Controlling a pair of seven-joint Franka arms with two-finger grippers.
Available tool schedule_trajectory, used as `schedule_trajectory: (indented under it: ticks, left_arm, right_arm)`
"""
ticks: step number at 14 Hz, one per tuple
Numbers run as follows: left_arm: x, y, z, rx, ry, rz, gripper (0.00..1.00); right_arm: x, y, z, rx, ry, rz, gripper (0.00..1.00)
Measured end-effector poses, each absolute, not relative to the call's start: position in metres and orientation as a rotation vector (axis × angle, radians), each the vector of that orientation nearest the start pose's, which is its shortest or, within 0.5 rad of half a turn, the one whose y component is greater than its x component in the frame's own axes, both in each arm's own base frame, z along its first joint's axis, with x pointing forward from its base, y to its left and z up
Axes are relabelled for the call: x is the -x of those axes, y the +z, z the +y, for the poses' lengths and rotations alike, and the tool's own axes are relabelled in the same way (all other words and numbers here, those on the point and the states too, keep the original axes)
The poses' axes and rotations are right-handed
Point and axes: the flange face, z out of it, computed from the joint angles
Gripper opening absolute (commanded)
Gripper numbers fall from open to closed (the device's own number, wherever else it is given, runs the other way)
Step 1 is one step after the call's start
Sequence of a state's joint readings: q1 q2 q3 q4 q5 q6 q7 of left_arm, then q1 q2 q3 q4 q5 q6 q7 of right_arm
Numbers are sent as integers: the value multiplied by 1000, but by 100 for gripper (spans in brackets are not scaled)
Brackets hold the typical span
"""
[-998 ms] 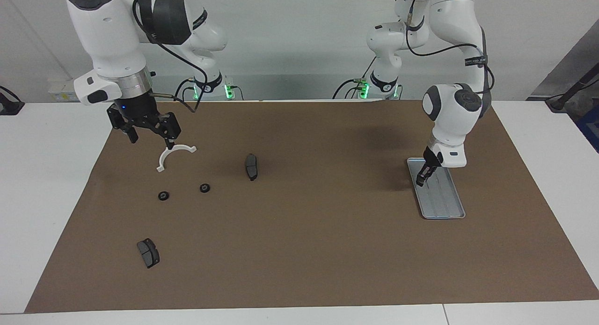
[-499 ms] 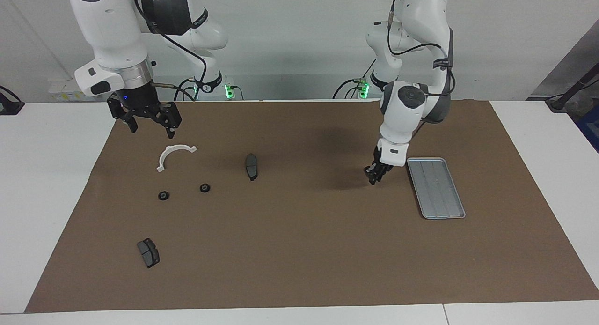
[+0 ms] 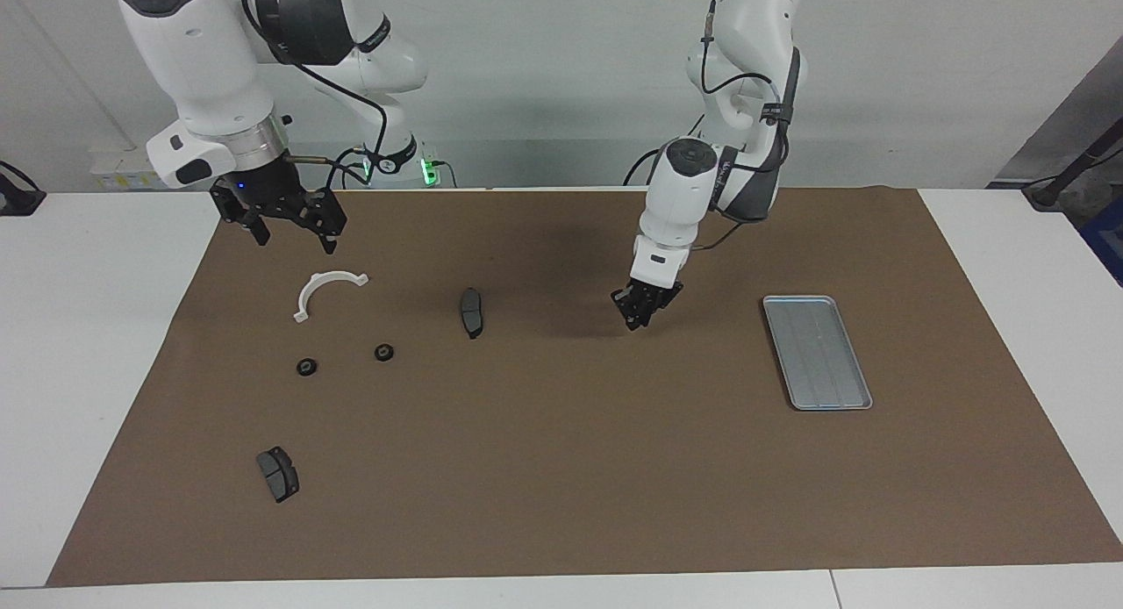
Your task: Place bearing gear from tray to pile
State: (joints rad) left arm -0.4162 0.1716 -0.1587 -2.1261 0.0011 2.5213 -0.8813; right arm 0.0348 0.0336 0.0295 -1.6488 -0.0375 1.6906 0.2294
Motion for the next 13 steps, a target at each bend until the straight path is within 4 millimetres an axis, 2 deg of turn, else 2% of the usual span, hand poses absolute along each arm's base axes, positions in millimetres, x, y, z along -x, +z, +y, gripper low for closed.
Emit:
schedule_trajectory:
  ticks: [1,4,6,7,9,11,13]
  left_arm:
    - [-494,354,-317,3262,-254,-514,76]
    - [-501,361,-314,3263,-269,-530,76]
    - [-518,379,-301,3232,-232,-577,76]
    - [-532,395,-286,3208,-207,-617,76]
    - [-563,434,-241,3163,-158,-662,75]
    - [-583,465,-191,3134,-99,-635,75]
    - [-595,486,-139,3126,-49,-550,74]
  right_arm:
    - [-572,575,35,3166,-26,249,100]
    - [-569,572,38,3167,-28,239,100]
    - [-568,573,41,3165,-29,232,100]
    - [-568,572,47,3164,-27,217,100]
    - [-566,570,70,3162,-32,156,100]
    - [-564,561,103,3153,-71,117,100]
    - [-562,539,143,3142,-98,131,100]
